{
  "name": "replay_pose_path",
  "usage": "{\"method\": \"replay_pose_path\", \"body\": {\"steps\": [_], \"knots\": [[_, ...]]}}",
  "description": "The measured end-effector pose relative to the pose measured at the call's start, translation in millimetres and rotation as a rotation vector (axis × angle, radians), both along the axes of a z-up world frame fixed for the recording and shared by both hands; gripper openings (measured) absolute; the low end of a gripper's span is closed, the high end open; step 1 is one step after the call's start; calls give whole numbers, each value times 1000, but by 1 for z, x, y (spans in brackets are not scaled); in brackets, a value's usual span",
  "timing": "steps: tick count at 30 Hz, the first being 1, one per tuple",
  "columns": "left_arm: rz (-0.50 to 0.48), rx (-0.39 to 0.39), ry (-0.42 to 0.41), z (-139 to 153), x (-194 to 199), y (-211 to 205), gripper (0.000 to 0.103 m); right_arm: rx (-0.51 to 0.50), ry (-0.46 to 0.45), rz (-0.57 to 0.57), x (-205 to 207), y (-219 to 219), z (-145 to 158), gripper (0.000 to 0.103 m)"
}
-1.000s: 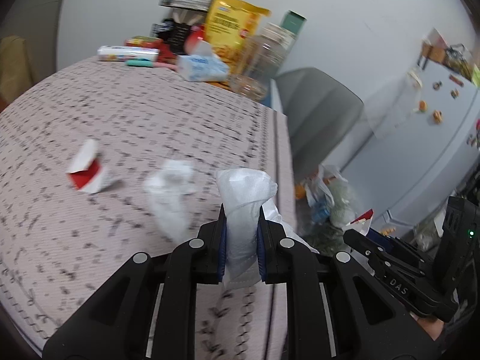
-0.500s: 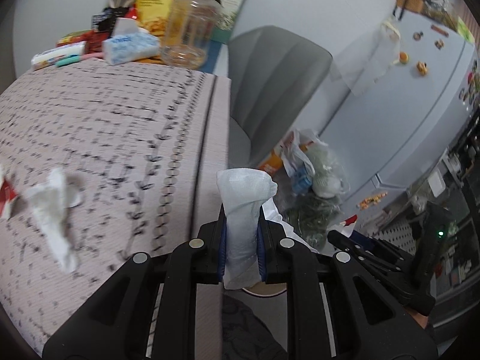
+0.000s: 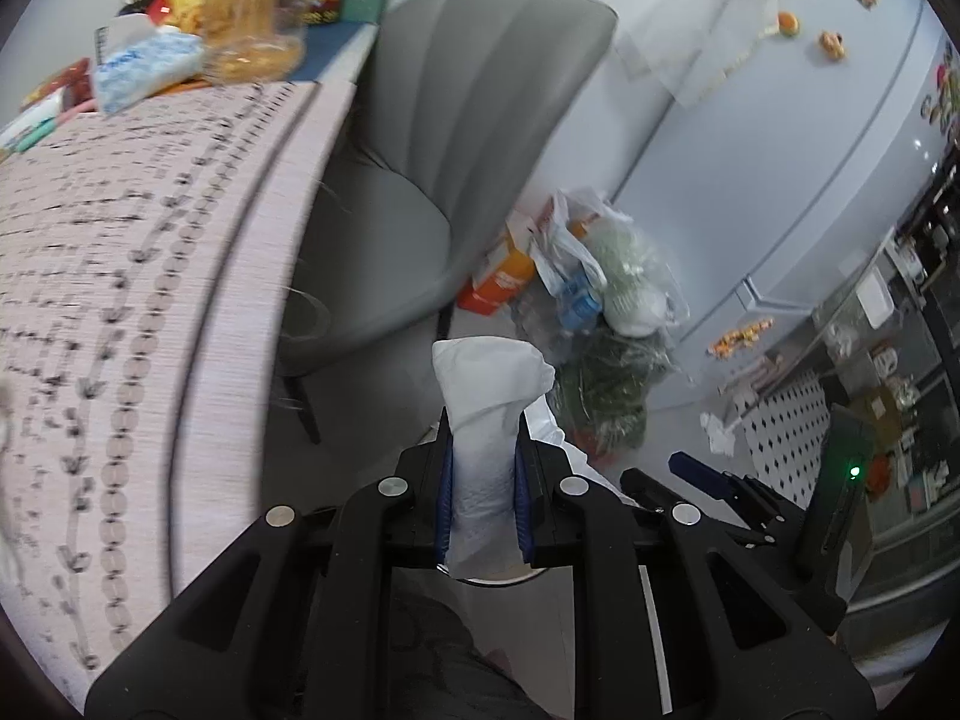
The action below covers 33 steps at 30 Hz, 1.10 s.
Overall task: Collect trash
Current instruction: 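Open both grippers to drop the tissue and wrapper into the bin, then move both open tools back over the last tissue and red paper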
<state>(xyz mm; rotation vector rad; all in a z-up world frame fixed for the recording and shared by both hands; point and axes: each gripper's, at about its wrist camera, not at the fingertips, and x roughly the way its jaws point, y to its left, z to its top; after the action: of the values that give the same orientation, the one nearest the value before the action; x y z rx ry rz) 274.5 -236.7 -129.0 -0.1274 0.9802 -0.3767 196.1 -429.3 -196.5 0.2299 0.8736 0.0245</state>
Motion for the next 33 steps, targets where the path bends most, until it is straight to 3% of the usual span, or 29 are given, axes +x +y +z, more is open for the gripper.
{"method": "replay_pose_path", "body": {"steps": [10,12,14,17,26,33], "knots": [[-105,19,62,-26,7,-58,17,35,-25,-125,-31,-57,4,63],[-131,-8,89,-30,9,-69,32,35,-25,-139,-35,-66,5,63],[-151,-38,108,-31,10,-73,79,36,-27,-149,-39,-71,5,63],[-135,-21,50,-22,5,-70,93,38,-31,-154,-42,-73,8,63],[-77,-52,22,4,-1,-18,97,39,-49,-98,-35,-46,19,67],[24,-79,-45,32,-17,42,97,14,-91,-32,-34,-3,39,87]]}}
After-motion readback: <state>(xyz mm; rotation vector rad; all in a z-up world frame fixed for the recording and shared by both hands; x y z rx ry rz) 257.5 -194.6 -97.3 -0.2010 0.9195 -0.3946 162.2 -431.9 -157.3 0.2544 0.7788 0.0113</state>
